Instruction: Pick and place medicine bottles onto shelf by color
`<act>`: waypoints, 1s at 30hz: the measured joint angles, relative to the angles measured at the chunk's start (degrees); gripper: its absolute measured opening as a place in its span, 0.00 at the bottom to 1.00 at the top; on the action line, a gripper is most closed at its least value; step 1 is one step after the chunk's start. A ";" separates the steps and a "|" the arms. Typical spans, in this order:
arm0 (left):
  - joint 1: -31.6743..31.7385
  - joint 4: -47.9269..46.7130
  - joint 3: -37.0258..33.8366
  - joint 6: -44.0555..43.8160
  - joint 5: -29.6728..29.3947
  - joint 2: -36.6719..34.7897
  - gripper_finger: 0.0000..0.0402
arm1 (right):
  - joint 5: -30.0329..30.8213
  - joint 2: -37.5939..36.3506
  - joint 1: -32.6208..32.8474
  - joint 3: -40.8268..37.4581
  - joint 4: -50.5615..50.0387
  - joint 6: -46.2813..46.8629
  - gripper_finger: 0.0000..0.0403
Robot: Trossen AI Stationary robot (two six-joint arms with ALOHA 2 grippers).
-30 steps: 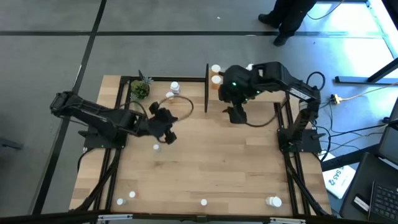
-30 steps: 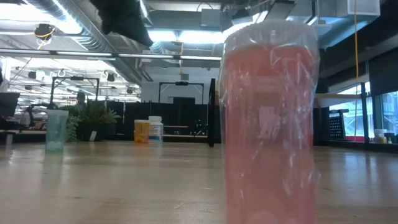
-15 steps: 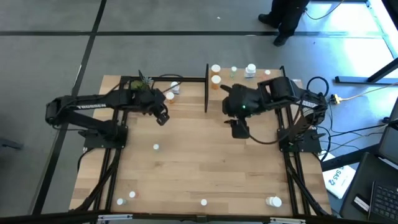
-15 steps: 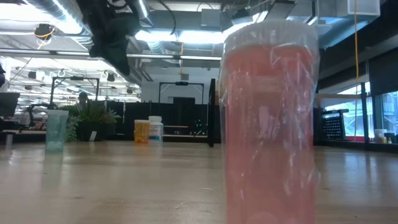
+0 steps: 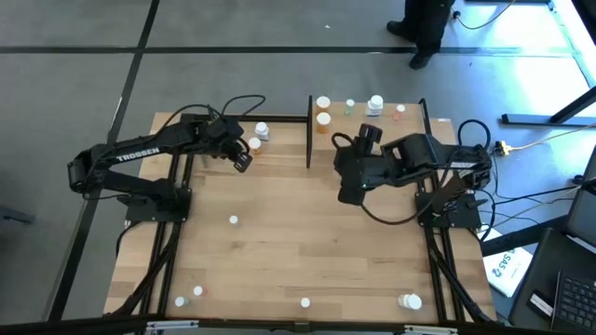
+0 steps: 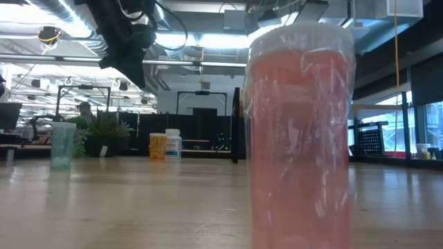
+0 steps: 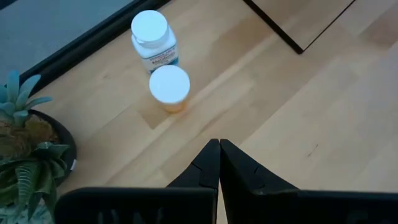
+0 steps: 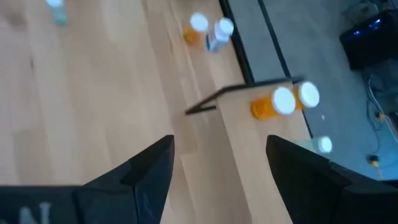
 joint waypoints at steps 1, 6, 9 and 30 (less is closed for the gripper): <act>-0.02 0.09 0.00 0.00 0.00 0.02 0.00 | 0.11 -0.31 -0.04 -1.45 0.00 0.09 0.63; -0.04 0.25 0.00 0.00 0.00 0.04 0.00 | 3.21 -0.38 -1.61 -8.15 0.78 1.48 0.63; -0.04 0.24 0.00 0.09 0.02 0.04 0.00 | 7.87 -0.49 -2.55 -11.77 1.14 3.00 0.63; -0.51 2.74 0.00 1.80 1.98 7.96 0.00 | 7.54 -0.44 -5.20 -17.12 3.32 1.24 0.63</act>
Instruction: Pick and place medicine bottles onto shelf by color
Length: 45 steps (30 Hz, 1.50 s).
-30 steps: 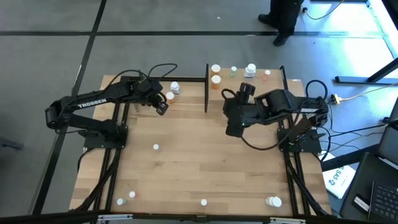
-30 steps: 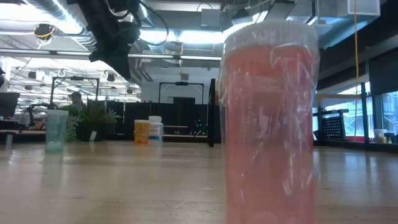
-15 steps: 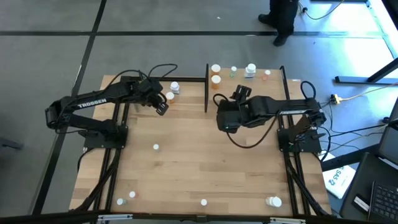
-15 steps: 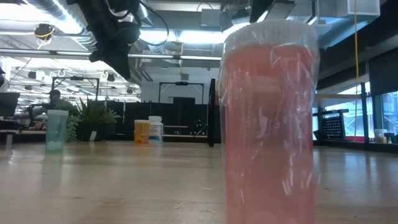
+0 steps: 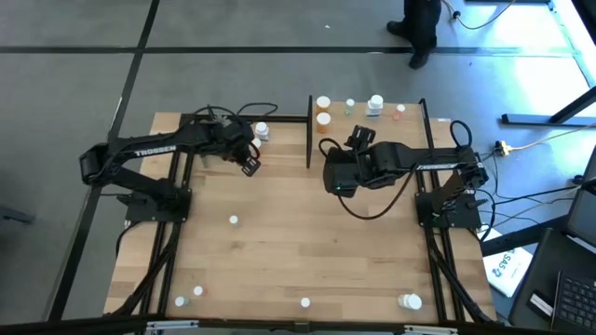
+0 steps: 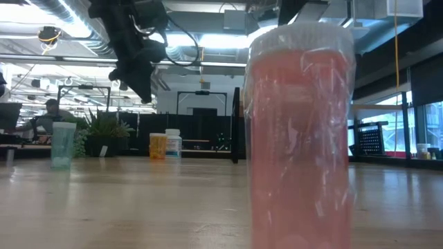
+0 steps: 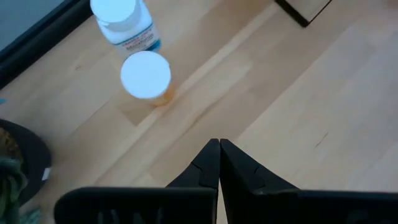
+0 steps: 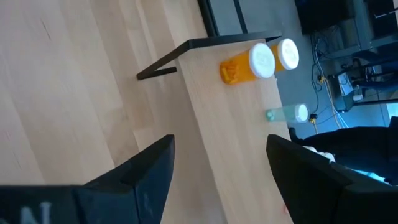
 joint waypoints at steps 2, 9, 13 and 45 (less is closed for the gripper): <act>0.00 0.25 0.00 0.00 -0.01 0.26 0.00 | 0.01 0.00 0.00 0.01 0.45 0.07 0.63; 0.02 0.55 0.00 -0.38 0.19 0.26 0.00 | -0.01 0.00 0.00 0.02 2.65 0.00 0.63; 0.04 0.55 0.00 -0.38 0.17 0.26 0.00 | -0.01 0.00 0.00 0.02 4.46 0.00 0.63; 0.04 1.63 0.00 -1.61 0.60 0.26 0.50 | -0.04 0.00 0.02 0.09 13.92 0.09 0.63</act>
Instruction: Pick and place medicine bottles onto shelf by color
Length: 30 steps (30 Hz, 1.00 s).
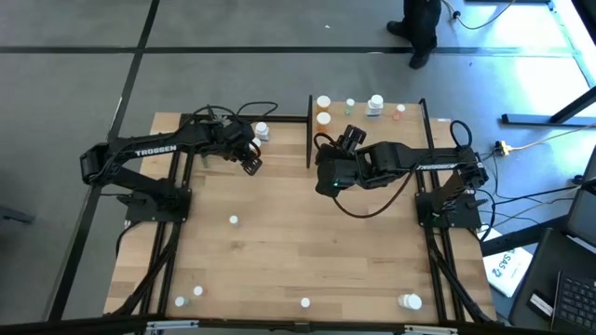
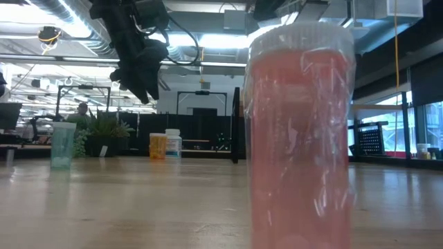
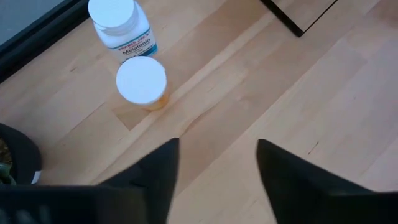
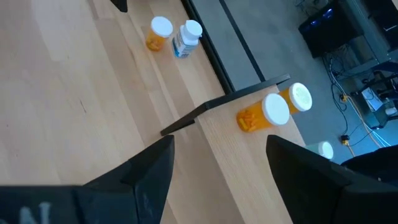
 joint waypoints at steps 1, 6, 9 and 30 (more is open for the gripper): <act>0.00 0.02 0.00 0.02 -0.02 0.00 0.55 | 0.00 0.00 0.00 0.00 0.00 -0.07 0.63; 0.33 0.30 0.02 0.09 -0.67 0.99 0.74 | 0.00 0.00 0.00 0.00 0.27 -0.08 0.63; 1.18 0.63 0.02 0.11 -0.37 3.89 0.80 | 0.00 0.00 0.00 0.00 0.29 -0.01 0.63; 9.33 12.04 0.02 1.16 -1.76 15.89 0.84 | -0.01 0.00 0.00 0.00 0.46 -0.16 0.63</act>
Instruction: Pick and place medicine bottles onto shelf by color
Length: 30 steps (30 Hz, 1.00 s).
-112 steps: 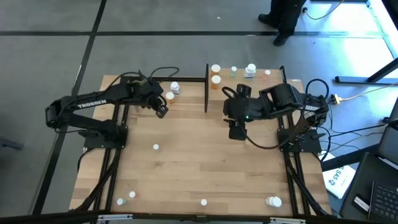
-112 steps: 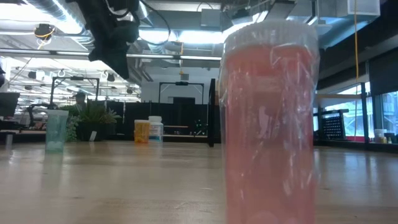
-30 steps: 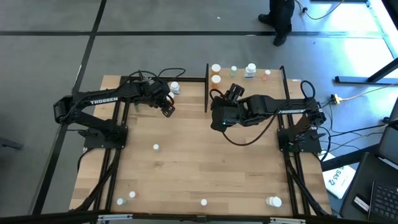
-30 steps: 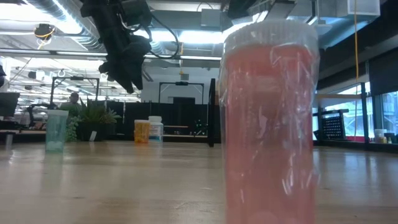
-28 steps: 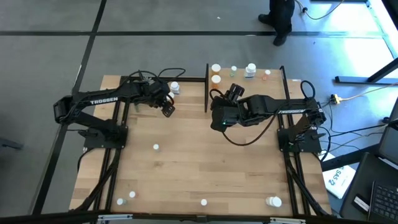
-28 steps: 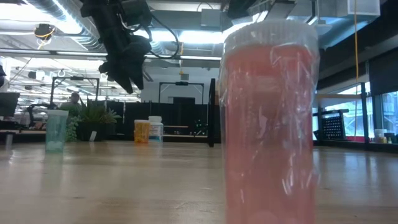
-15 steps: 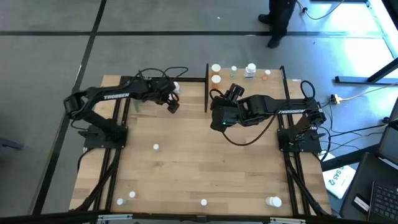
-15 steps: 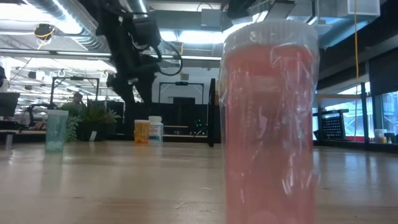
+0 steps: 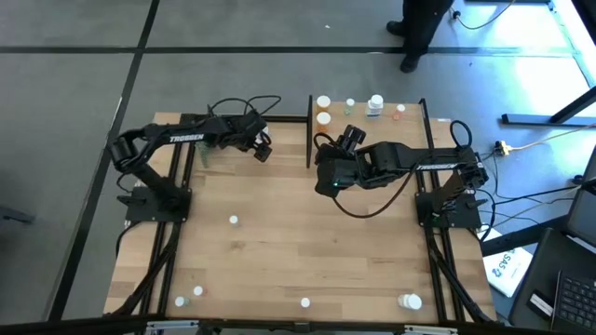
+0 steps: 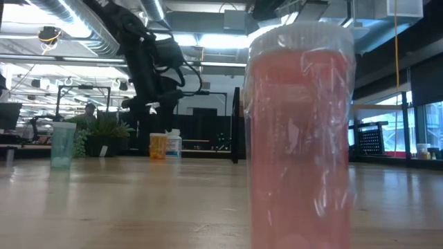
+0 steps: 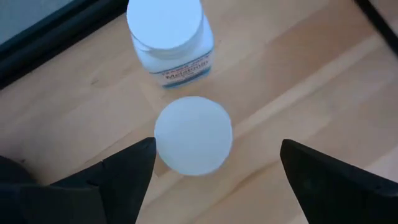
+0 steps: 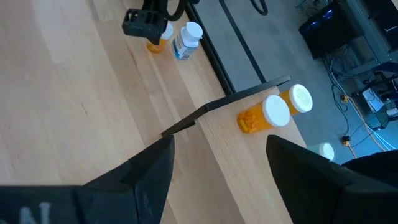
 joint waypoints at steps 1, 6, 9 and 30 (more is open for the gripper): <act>0.02 0.23 0.00 0.01 -0.03 0.44 0.84 | 0.01 0.00 0.00 0.00 0.04 0.09 0.63; 0.60 1.19 0.00 0.35 -2.16 2.08 0.84 | -0.02 0.00 0.00 0.00 0.49 0.11 0.63; 0.62 1.52 0.00 0.44 -2.80 3.33 0.84 | -0.02 0.00 0.00 0.00 0.79 0.09 0.63; 0.53 2.95 0.00 -1.09 -5.67 5.22 0.81 | -5.34 0.00 0.00 0.00 2.19 0.10 0.63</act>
